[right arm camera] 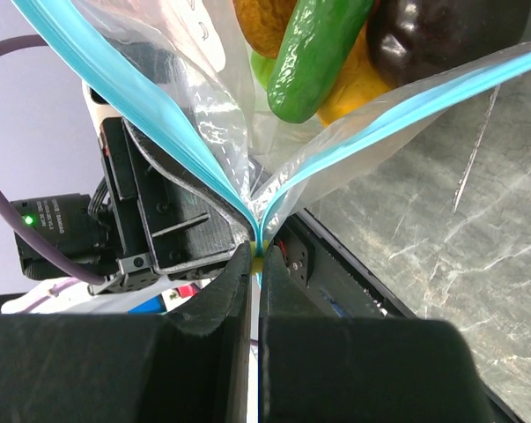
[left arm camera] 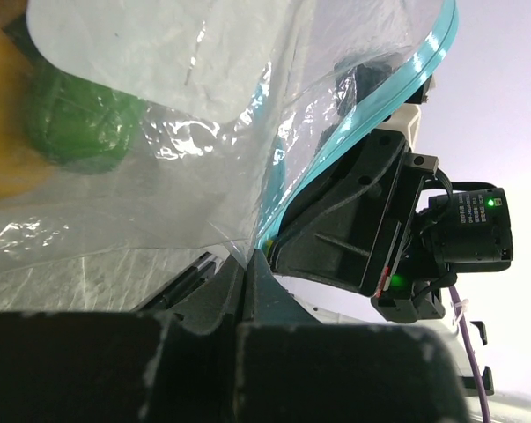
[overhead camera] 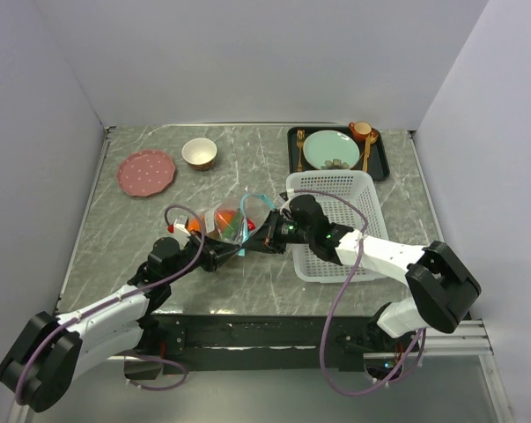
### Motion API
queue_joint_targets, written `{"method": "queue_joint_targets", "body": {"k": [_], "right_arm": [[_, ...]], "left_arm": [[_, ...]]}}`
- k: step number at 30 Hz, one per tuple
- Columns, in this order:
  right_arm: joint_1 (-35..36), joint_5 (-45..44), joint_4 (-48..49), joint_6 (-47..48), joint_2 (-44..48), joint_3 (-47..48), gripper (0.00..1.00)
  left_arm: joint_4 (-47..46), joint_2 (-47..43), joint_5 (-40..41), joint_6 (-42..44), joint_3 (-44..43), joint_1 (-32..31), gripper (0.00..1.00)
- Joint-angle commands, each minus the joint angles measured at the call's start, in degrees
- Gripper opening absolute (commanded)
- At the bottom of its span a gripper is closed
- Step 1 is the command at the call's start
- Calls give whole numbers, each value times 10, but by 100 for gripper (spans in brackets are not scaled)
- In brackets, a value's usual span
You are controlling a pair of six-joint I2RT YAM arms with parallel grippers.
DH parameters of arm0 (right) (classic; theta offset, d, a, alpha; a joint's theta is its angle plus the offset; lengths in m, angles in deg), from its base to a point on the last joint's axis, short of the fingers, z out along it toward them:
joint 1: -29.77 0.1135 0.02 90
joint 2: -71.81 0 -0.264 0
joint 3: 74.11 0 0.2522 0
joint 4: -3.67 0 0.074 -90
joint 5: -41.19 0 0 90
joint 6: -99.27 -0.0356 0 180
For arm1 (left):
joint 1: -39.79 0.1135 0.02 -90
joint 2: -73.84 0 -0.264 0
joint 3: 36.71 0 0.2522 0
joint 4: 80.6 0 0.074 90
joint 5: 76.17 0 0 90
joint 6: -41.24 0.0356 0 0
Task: Place the food in the zip-top bag and seal the zipper
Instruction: Zip the zipper food storage bag at the center of the board.
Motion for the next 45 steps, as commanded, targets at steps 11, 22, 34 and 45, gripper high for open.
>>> {"method": "queue_joint_targets", "body": {"k": [11,22,34,45], "right_arm": [[-20,-76,33,1,36,1,3],[-25,-80,24,6,39,6,2],[-35,-90,7,13,47,6,3],[-50,-76,3,23,38,10,3]], "left_arm": [[-4,-14,-58,15,-6,-2,1],[21,-33,-68,19,5,-3,1],[114,-101,-71,28,12,5,1],[163,-134,-79,38,12,16,1]]}}
